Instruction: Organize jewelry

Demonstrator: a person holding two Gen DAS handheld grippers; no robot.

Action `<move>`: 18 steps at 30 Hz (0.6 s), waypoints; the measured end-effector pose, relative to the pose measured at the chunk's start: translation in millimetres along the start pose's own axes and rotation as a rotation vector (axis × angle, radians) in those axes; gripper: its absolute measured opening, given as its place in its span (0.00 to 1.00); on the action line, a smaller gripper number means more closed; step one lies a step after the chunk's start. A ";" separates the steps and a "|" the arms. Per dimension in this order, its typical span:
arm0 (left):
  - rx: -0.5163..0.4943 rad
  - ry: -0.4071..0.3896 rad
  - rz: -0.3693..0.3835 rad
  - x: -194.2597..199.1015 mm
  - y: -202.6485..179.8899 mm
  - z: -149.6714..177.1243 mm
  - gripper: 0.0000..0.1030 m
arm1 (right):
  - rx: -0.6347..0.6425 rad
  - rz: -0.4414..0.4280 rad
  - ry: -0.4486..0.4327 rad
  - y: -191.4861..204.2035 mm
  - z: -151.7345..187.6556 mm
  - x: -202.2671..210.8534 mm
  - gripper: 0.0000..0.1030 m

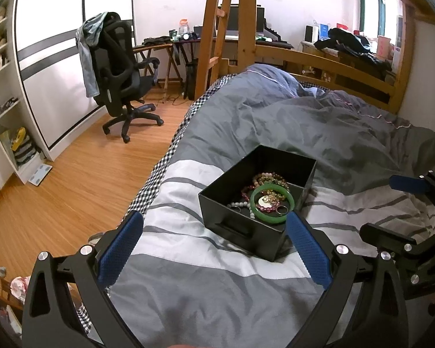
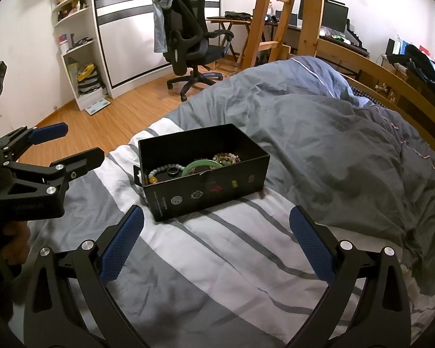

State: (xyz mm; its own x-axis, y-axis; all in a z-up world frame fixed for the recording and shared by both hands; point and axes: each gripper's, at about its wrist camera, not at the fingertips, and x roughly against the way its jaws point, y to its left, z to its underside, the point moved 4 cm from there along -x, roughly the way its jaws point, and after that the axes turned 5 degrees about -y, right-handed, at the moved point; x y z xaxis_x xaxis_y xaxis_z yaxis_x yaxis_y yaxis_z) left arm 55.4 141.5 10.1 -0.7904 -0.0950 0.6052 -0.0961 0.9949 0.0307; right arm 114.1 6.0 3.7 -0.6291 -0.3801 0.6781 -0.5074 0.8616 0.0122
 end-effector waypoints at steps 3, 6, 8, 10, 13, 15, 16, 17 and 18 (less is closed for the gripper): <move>-0.014 0.001 0.003 0.0 -3.6 0.6 0.94 | 0.003 -0.001 -0.001 0.0 0.1 0.0 0.96; -0.020 0.000 0.004 -0.5 -5.1 1.6 0.94 | 0.002 0.002 -0.001 0.6 0.4 -0.4 0.96; -0.017 -0.005 0.000 -0.2 -4.5 0.9 0.94 | 0.001 0.000 -0.001 0.5 0.5 -0.6 0.96; -0.017 0.001 0.009 -0.7 -5.2 1.2 0.94 | 0.002 -0.001 0.001 0.3 0.6 -0.6 0.96; -0.021 0.001 0.014 -0.6 -6.4 1.4 0.94 | 0.003 0.000 -0.001 0.2 0.4 -0.3 0.96; -0.028 0.002 0.016 -0.5 -8.0 1.9 0.94 | 0.001 -0.002 0.000 0.2 0.4 -0.5 0.96; -0.031 0.002 0.017 -0.5 -8.4 2.1 0.94 | 0.001 -0.003 0.000 0.9 0.7 -1.1 0.96; -0.033 0.002 0.020 -0.7 -9.0 2.3 0.94 | 0.002 -0.003 0.001 1.6 1.1 -1.7 0.96; -0.032 -0.001 0.015 -0.4 -9.2 2.4 0.94 | 0.003 -0.003 0.002 2.1 1.2 -2.3 0.96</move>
State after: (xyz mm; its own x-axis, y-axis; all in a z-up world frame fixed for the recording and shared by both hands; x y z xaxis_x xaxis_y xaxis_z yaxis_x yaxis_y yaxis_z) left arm 55.1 132.4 7.6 -0.7921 -0.0800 0.6051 -0.0647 0.9968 0.0471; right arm 113.8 8.3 1.3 -0.6262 -0.3822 0.6796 -0.5116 0.8592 0.0119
